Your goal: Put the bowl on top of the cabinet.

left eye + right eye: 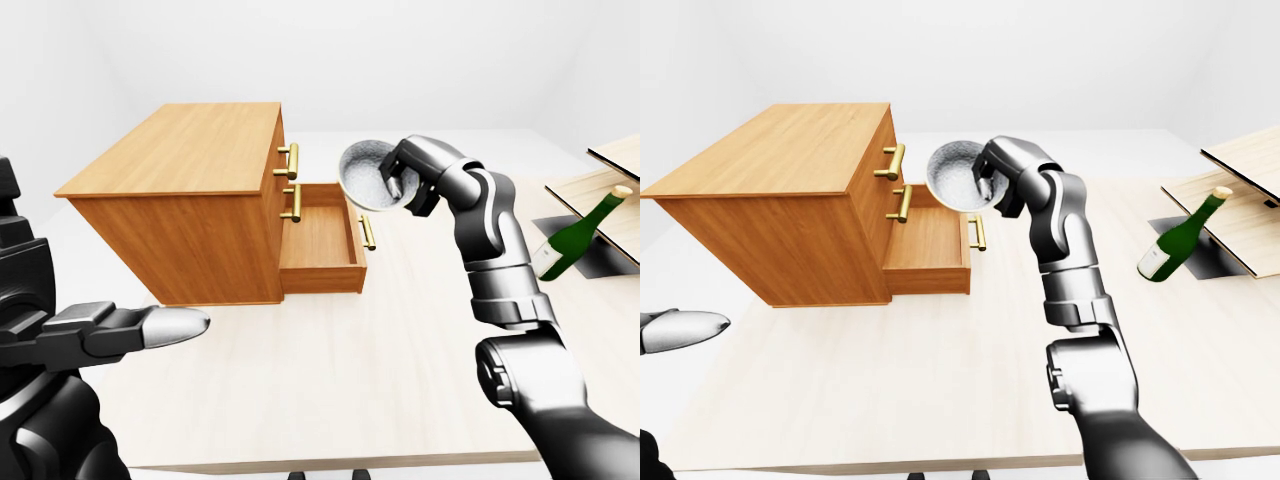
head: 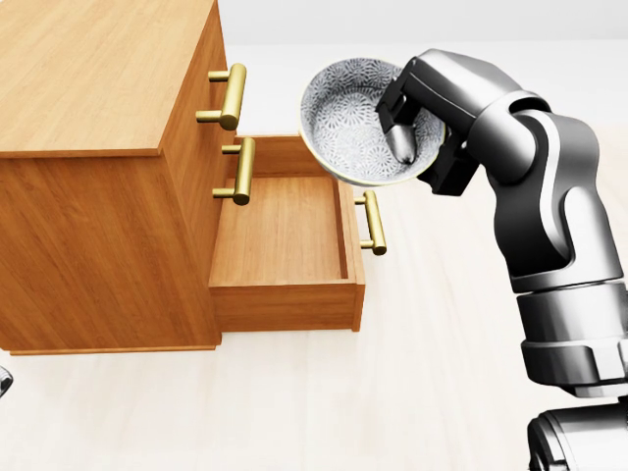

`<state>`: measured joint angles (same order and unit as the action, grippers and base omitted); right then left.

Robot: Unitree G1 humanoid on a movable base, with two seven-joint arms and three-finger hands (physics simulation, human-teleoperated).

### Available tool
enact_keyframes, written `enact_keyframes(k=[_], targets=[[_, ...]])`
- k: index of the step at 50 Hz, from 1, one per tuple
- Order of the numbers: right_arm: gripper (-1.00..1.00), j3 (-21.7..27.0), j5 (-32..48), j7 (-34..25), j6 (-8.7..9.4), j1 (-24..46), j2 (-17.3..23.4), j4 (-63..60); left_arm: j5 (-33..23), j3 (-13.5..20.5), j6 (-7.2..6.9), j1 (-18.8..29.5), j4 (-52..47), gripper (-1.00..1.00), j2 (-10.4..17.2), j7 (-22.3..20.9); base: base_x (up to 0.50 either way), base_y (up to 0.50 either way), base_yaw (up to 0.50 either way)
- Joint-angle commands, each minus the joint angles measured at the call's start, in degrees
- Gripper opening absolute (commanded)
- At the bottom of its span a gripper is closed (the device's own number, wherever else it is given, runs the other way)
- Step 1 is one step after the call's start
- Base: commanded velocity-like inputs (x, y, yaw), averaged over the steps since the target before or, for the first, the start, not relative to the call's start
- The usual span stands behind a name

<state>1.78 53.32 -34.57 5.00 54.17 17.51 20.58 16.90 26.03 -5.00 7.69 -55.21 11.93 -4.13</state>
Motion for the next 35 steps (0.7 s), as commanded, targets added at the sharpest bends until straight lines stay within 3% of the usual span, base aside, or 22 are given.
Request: enact_keyframes(k=[1, 35], targets=[[-1.00, 0.10, -4.34, -0.14, 0.00, 7.34, -1.38, 6.56, -0.09, -0.18, 0.00, -0.15, 0.12, 1.00, -0.04, -0.01, 0.00, 0.00, 0.00], [-1.00, -2.46, -9.71, 5.94, 0.00, 27.92, -6.27, 36.32, 1.17, 0.80, 0.00, 0.34, -0.48, 1.00, 0.36, 0.36, 0.00, 0.00, 0.00]])
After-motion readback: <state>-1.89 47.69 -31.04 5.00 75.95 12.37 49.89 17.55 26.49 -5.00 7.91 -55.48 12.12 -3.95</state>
